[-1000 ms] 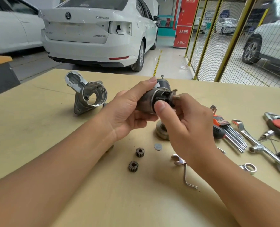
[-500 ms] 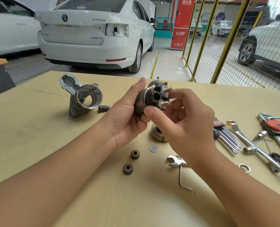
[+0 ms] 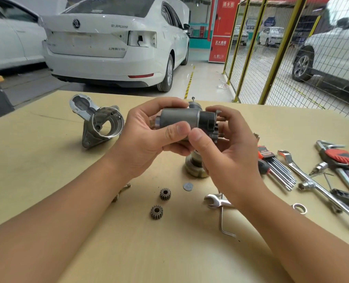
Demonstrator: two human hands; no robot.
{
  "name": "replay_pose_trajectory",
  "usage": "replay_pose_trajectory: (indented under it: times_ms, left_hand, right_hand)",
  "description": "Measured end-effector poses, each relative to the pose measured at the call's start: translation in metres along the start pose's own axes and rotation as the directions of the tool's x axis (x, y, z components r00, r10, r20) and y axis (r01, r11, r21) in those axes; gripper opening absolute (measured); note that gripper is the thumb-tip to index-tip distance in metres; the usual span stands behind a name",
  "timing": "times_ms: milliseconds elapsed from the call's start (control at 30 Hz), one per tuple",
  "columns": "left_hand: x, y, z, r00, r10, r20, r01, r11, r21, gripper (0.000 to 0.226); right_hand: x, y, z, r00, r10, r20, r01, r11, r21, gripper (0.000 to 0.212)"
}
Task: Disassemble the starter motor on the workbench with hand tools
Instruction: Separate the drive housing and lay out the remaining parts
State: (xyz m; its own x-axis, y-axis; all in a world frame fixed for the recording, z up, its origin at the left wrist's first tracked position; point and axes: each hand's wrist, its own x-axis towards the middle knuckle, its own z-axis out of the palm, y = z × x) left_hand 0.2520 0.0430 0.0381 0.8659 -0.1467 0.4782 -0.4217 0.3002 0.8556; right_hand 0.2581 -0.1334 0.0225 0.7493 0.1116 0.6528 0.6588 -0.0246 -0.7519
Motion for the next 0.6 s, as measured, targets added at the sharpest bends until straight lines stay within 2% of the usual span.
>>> replay_pose_trajectory:
  times_ms: [67, 167, 267, 400, 500, 600]
  left_hand:
    - [0.000, 0.002, -0.003, 0.999, 0.026, 0.024, -0.028, 0.997, 0.067, 0.055]
    - [0.000, 0.003, -0.004, 0.995, 0.083, 0.048, -0.093, 0.956, 0.278, 0.063]
    - [-0.001, 0.005, -0.002, 0.997, 0.050, 0.052, -0.063, 0.951, 0.301, 0.056]
    - [0.002, 0.011, -0.006, 0.993, 0.094, -0.068, -0.059, 0.916, 0.398, 0.049]
    - [0.006, 0.008, -0.014, 0.945, 0.182, -0.273, 0.019, 0.800, 0.599, 0.047]
    - [0.011, -0.002, -0.031, 0.894, 0.219, -0.390, 0.188, 0.607, 0.772, 0.046]
  right_hand:
    - [0.002, -0.001, 0.001, 0.997, 0.071, 0.034, -0.074, 0.993, 0.087, 0.040]
    - [0.005, 0.000, -0.001, 0.977, 0.191, 0.091, -0.207, 0.951, 0.228, 0.028]
    - [0.009, 0.001, -0.005, 0.979, 0.166, 0.120, -0.178, 0.979, 0.098, 0.019]
    - [0.014, 0.003, -0.008, 0.990, 0.139, -0.010, -0.139, 0.990, 0.000, 0.023]
    - [0.017, 0.008, -0.017, 0.982, 0.065, -0.178, -0.094, 0.983, -0.156, 0.019]
    - [0.022, 0.012, -0.024, 0.962, 0.122, -0.245, -0.178, 0.959, -0.220, 0.014]
